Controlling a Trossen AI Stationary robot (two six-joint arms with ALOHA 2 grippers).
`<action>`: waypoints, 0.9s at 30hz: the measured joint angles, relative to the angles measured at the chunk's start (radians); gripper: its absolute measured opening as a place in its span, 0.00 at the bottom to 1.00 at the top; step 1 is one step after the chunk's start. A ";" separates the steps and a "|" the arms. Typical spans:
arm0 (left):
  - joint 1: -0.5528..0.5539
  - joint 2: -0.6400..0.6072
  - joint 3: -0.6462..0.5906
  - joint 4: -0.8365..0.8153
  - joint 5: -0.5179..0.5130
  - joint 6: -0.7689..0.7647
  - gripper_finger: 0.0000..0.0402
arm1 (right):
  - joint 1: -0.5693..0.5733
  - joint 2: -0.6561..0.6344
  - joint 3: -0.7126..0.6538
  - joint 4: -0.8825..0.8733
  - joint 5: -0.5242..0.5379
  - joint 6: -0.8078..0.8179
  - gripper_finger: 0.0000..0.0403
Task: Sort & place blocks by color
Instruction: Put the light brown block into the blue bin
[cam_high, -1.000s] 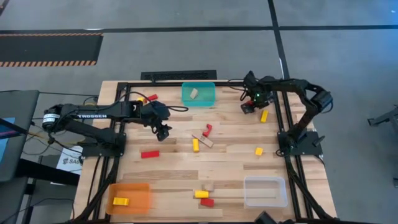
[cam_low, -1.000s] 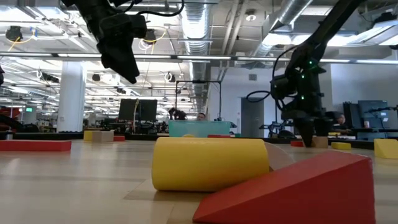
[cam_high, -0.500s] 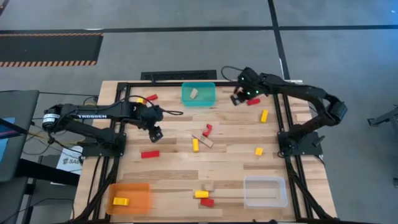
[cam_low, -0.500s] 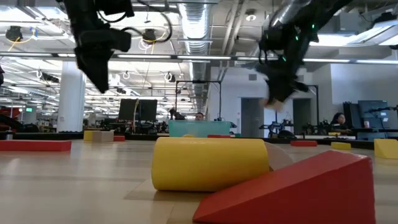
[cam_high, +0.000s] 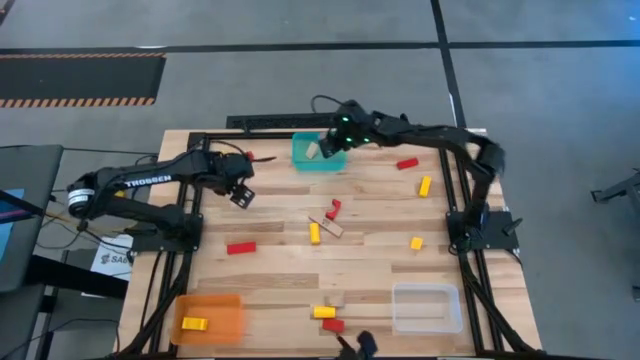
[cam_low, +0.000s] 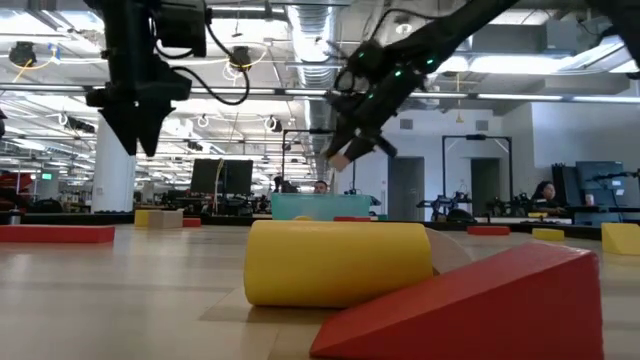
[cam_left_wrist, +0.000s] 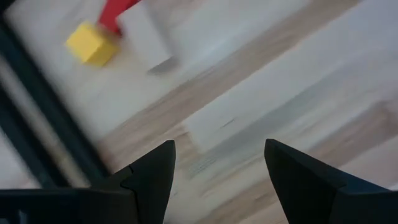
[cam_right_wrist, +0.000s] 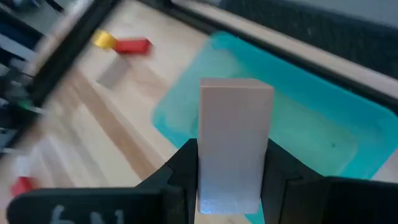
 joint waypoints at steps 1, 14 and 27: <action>0.013 -0.004 0.000 -0.010 -0.010 0.007 0.59 | -0.003 0.032 0.033 -0.029 0.000 -0.013 0.29; 0.085 -0.028 0.000 0.008 -0.045 0.013 0.59 | -0.049 0.188 0.247 -0.232 -0.017 -0.053 0.86; 0.116 -0.028 0.000 0.103 -0.105 0.005 0.69 | -0.032 -0.036 0.247 -0.473 -0.017 -0.140 0.95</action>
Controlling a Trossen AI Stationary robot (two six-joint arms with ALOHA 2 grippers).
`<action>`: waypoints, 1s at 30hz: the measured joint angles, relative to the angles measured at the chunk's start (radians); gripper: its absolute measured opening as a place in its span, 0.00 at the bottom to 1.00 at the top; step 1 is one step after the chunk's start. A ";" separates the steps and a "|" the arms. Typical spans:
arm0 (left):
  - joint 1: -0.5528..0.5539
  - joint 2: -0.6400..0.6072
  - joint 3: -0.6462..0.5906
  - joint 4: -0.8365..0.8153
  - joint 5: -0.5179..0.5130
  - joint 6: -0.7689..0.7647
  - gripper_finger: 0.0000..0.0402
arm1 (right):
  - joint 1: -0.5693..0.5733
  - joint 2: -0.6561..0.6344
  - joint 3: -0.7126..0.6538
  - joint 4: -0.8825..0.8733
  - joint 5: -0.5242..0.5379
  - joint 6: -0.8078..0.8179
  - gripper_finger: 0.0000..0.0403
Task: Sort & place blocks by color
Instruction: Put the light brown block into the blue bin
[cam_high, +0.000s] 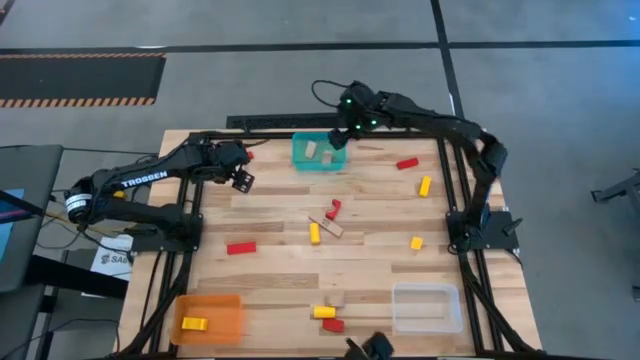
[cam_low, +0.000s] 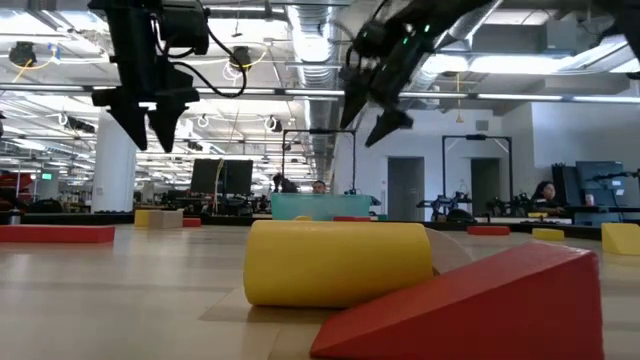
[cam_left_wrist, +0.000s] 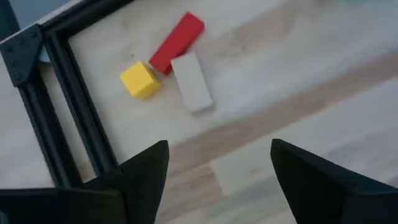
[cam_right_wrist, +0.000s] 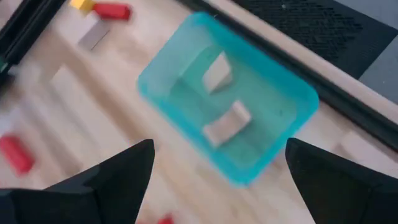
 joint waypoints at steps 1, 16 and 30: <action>0.010 0.000 0.000 0.023 0.000 0.000 0.70 | 0.008 -0.025 0.000 -0.027 0.000 -0.010 0.94; 0.218 0.171 0.000 0.177 0.091 0.038 0.73 | 0.134 -0.284 0.000 -0.302 0.116 -0.002 0.93; 0.362 0.466 0.000 0.269 0.205 0.122 0.73 | 0.230 -0.296 -0.012 -0.380 0.172 0.019 0.90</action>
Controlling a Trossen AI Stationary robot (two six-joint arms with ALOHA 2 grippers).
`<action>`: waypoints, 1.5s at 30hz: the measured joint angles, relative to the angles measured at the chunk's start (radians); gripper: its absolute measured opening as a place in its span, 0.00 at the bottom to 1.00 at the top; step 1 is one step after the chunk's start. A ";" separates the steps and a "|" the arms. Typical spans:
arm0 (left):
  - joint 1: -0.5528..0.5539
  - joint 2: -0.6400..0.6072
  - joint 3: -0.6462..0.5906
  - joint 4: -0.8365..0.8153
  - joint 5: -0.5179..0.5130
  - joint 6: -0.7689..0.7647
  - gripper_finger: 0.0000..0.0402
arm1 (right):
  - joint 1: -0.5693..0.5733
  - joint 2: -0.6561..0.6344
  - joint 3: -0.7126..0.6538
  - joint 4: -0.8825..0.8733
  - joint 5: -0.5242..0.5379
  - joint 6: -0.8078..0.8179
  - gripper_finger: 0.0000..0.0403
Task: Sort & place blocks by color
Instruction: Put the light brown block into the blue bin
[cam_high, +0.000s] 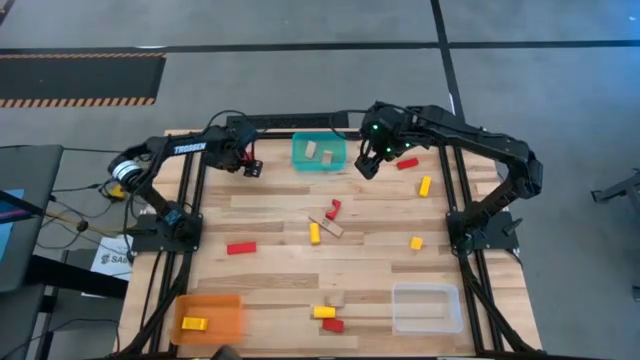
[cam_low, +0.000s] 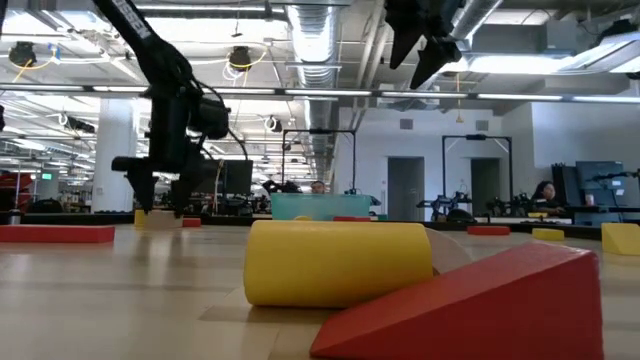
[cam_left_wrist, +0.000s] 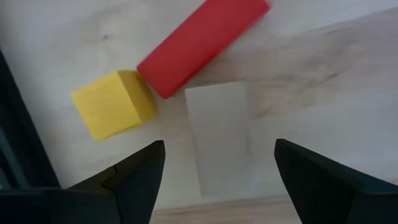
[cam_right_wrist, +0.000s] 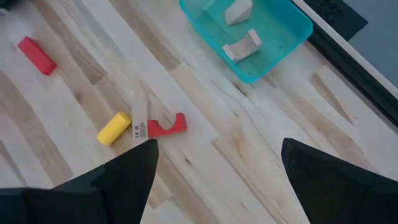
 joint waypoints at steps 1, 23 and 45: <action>0.002 0.014 0.000 0.001 0.000 0.004 0.73 | 0.003 0.000 0.000 0.001 0.002 0.000 0.89; -0.040 0.000 0.050 0.086 0.337 0.063 0.25 | 0.021 0.000 0.000 -0.051 0.063 -0.011 0.89; -0.218 0.241 0.504 0.303 0.279 0.075 0.59 | 0.061 0.001 -0.001 -0.067 0.070 0.019 0.89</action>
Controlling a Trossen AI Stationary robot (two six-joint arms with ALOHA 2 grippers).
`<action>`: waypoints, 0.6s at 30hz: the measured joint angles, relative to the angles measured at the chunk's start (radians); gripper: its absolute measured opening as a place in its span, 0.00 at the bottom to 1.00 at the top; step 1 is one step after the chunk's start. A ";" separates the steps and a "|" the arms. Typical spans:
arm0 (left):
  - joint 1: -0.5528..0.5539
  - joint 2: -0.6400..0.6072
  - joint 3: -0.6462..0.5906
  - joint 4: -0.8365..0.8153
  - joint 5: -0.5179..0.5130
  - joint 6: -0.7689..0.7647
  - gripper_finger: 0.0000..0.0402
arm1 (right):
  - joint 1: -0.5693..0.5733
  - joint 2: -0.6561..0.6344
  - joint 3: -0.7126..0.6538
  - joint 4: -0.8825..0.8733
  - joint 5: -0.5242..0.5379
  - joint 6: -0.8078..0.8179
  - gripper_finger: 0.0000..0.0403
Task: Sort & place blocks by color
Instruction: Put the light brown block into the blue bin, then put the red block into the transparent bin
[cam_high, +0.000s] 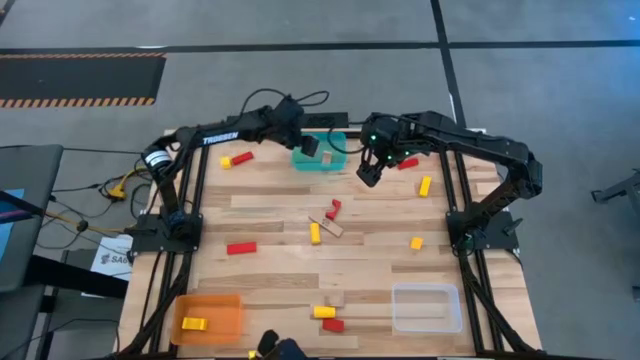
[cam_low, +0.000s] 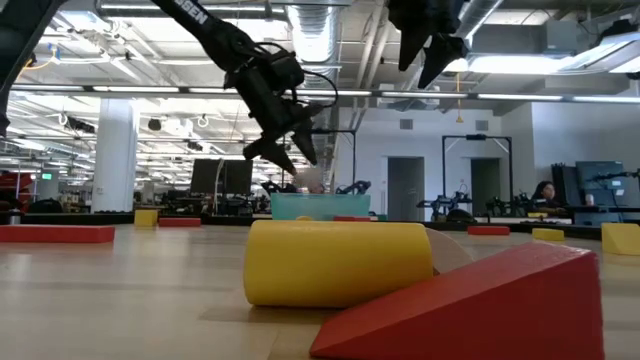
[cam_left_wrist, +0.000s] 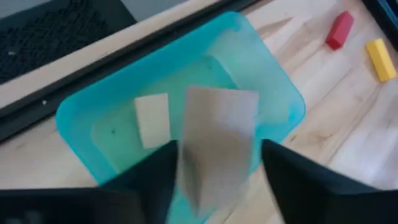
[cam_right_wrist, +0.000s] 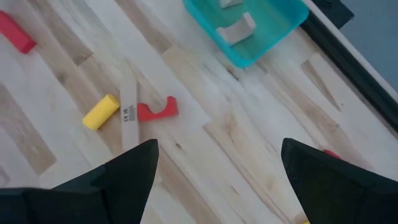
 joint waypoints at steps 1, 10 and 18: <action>0.000 0.000 0.010 -0.021 -0.001 0.012 0.65 | 0.005 0.000 0.000 0.000 0.000 0.001 0.89; 0.006 -0.008 0.188 -0.447 -0.038 0.174 0.84 | -0.005 0.000 0.000 -0.007 0.001 -0.011 0.89; -0.161 -0.061 0.127 -0.955 -0.020 0.419 0.84 | -0.026 0.000 0.000 -0.037 0.008 -0.032 0.89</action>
